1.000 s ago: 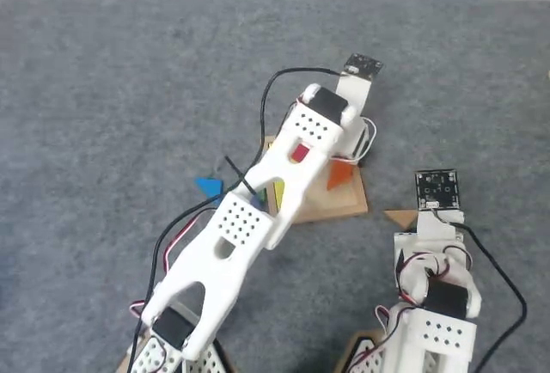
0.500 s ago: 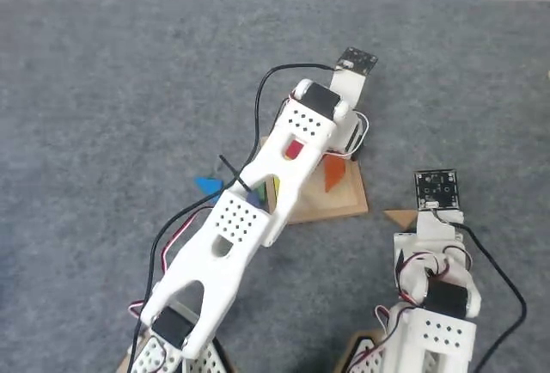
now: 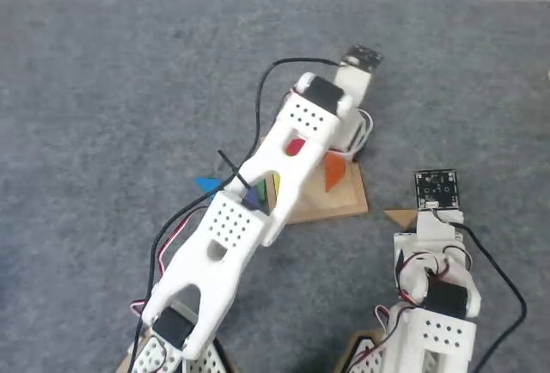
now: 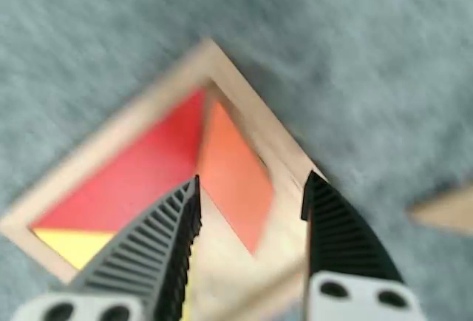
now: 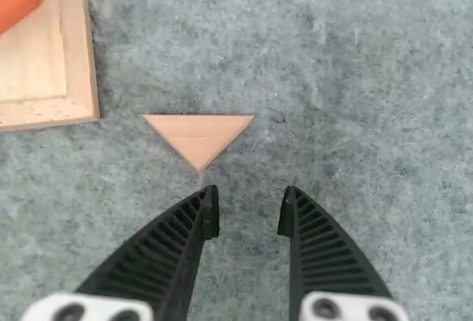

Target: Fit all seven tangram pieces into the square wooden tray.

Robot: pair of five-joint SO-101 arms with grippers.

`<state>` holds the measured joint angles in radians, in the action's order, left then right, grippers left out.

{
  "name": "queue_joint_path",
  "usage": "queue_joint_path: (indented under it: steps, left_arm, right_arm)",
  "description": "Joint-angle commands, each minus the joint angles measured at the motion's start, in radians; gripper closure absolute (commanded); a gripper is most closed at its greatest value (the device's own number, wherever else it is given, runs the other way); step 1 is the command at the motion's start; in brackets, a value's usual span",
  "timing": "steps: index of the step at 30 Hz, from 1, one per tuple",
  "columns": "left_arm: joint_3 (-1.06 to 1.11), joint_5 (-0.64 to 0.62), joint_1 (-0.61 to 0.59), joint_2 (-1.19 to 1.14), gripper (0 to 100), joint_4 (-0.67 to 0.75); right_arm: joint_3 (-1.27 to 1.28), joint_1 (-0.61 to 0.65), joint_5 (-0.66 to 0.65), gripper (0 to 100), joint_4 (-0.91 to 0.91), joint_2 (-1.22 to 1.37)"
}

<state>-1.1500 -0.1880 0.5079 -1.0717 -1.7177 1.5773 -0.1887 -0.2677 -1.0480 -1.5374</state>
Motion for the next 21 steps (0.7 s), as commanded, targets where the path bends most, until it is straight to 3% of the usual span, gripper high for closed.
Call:
queue_joint_path:
  steps: [1,5,9,21]
  left_arm:
    - [0.364,-0.008,0.046,0.327,79,-0.040]
    - [0.633,0.040,0.023,0.503,79,0.068]
    - [0.792,0.058,0.012,0.537,79,0.186]
    - [0.733,0.063,0.020,0.377,79,0.305]
  right_arm:
    - [-0.048,0.012,-0.002,85.5,-0.001,-0.019]
    - [-0.049,0.012,-0.002,85.5,-0.001,-0.019]
    - [-0.051,0.013,-0.002,85.5,-0.004,-0.019]
    - [-0.051,0.013,-0.002,85.5,-0.005,-0.019]
